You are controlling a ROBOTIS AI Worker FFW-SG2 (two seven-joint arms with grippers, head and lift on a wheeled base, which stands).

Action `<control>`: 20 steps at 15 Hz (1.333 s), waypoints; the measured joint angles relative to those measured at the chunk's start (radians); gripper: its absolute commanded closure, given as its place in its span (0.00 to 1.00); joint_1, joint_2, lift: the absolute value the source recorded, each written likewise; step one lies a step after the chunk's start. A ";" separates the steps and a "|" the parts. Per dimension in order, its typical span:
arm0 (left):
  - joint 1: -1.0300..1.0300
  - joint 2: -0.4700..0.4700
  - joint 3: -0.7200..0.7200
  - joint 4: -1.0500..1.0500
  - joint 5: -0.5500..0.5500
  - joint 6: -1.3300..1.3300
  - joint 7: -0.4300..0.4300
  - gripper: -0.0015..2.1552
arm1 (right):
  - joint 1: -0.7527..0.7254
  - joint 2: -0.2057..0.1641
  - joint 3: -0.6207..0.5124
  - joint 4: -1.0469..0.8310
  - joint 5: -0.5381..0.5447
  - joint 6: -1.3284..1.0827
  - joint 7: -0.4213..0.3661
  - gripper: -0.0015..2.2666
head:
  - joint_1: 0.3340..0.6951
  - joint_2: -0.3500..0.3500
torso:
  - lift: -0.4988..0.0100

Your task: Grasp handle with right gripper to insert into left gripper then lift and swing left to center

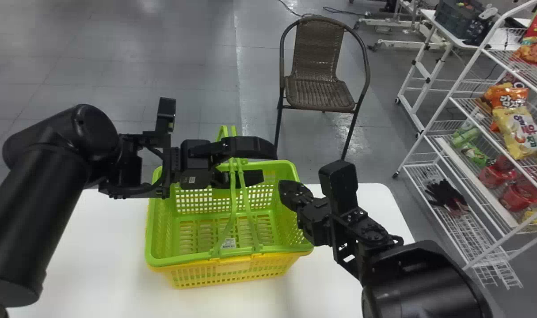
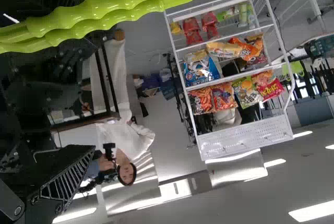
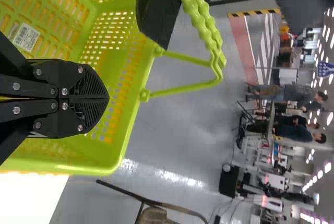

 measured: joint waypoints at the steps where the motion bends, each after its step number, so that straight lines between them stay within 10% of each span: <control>1: -0.002 0.000 0.000 0.000 0.000 0.004 0.000 0.06 | 0.035 -0.004 -0.023 -0.038 -0.008 -0.001 0.003 0.99 | 1.00 0.21 | 0.98; 20: -0.077 0.013 0.022 -0.008 0.039 0.218 0.017 0.06 | 0.431 0.055 -0.365 -0.187 -0.183 -0.409 0.059 0.99 | 1.00 0.00 | 0.98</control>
